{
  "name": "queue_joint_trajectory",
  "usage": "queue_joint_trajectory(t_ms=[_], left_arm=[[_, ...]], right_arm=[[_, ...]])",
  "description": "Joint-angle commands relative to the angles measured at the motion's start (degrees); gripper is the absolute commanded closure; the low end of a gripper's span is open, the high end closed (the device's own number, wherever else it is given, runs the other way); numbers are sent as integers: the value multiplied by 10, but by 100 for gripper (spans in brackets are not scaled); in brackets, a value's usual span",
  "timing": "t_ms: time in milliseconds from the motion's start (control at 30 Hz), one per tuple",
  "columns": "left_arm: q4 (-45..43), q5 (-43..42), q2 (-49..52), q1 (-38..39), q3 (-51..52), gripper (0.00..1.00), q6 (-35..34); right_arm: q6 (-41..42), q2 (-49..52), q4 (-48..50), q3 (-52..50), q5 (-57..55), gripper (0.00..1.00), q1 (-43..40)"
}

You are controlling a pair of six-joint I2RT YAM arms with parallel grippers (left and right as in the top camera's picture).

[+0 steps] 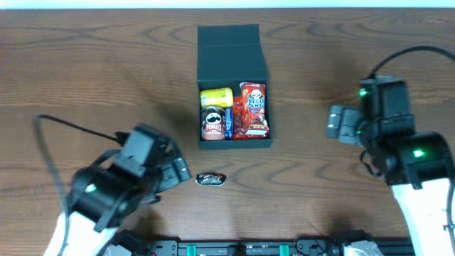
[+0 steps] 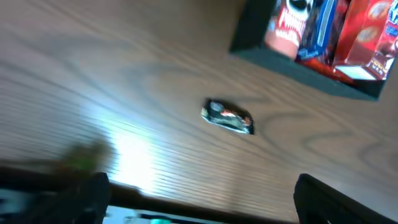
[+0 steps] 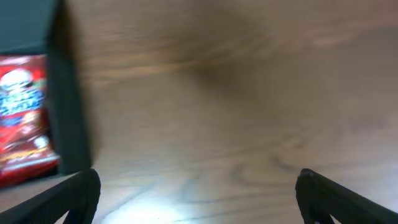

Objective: Pack container
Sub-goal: 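Grasp the dark wrapped snack on the table with the left gripper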

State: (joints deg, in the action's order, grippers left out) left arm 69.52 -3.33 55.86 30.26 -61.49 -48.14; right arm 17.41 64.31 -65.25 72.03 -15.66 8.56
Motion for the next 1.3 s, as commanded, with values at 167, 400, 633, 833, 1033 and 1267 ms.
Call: queue_joint_trajectory(t_ms=[167, 400, 633, 833, 1033, 1267], left_arm=[[-117, -54, 24, 92, 101, 5, -279], [-229, -41, 110, 162, 146, 5, -499], [-231, -68, 223, 162, 146, 5, -594], [-261, -61, 285, 140, 146, 5, -601], [-269, -57, 329, 117, 146, 5, -596], [-308, -49, 354, 117, 146, 0, -594]], right_arm=[[14, -3, 20, -31, 38, 1, -83], [14, -2, 27, -32, 52, 1, -88], [12, -2, 25, -32, 61, 1, -88], [12, -2, 25, -32, 61, 1, -88], [12, -2, 25, -32, 69, 1, -88], [12, -2, 24, -32, 69, 1, -87]])
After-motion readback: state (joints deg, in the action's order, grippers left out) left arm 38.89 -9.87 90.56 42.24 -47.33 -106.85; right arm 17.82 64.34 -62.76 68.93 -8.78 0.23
